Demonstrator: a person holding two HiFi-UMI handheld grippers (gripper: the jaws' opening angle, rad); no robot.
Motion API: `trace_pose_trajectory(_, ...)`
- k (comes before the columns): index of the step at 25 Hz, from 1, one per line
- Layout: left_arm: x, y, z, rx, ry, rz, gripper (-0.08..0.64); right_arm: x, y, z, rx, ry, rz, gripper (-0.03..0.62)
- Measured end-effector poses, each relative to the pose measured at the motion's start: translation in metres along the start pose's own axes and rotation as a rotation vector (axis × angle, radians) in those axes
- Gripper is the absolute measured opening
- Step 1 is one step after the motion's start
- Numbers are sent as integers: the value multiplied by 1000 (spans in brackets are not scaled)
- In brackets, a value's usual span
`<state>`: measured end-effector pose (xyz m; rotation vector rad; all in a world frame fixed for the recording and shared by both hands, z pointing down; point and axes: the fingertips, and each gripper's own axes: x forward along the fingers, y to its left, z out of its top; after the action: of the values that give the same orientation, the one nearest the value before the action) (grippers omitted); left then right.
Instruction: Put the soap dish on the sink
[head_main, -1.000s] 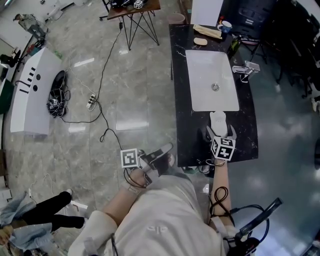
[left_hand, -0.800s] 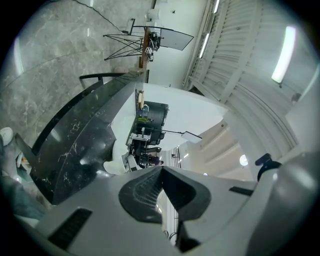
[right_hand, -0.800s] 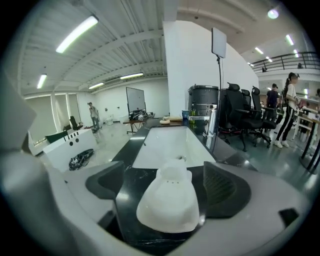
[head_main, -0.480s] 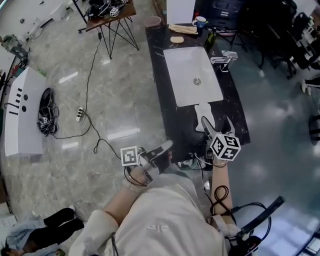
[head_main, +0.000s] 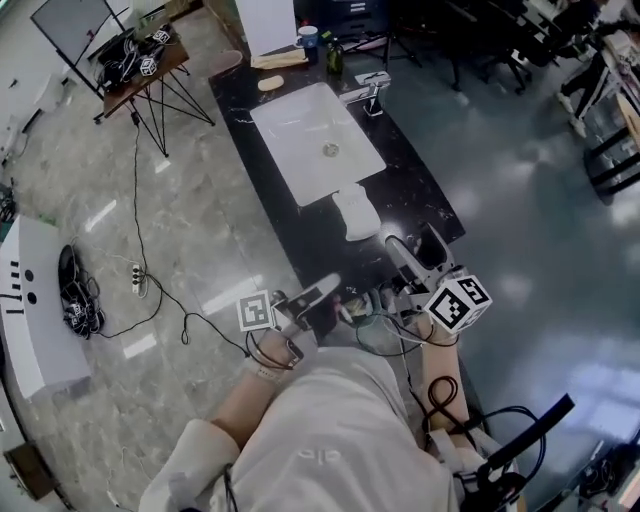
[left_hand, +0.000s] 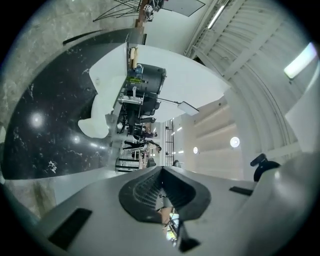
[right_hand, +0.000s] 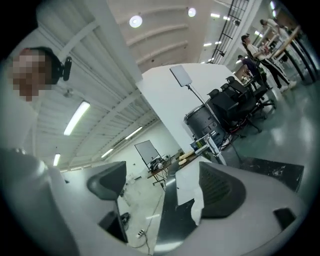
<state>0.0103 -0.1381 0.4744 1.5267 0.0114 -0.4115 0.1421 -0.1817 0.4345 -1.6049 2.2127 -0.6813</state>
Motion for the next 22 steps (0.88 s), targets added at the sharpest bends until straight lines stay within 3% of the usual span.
trace_pose_trajectory(5,31,5,-27,-16,77,-23,6,-57,-11,17,177,-108,5,465)
trace_pose_trajectory(10,69,11,-62,-32,180,-26,6,-113,-26,34,284,-223,-3,465)
trace_pose_trajectory(22,146,28,-147,-83,425,-19,7,-228,-52,67,318,-462,-91,449)
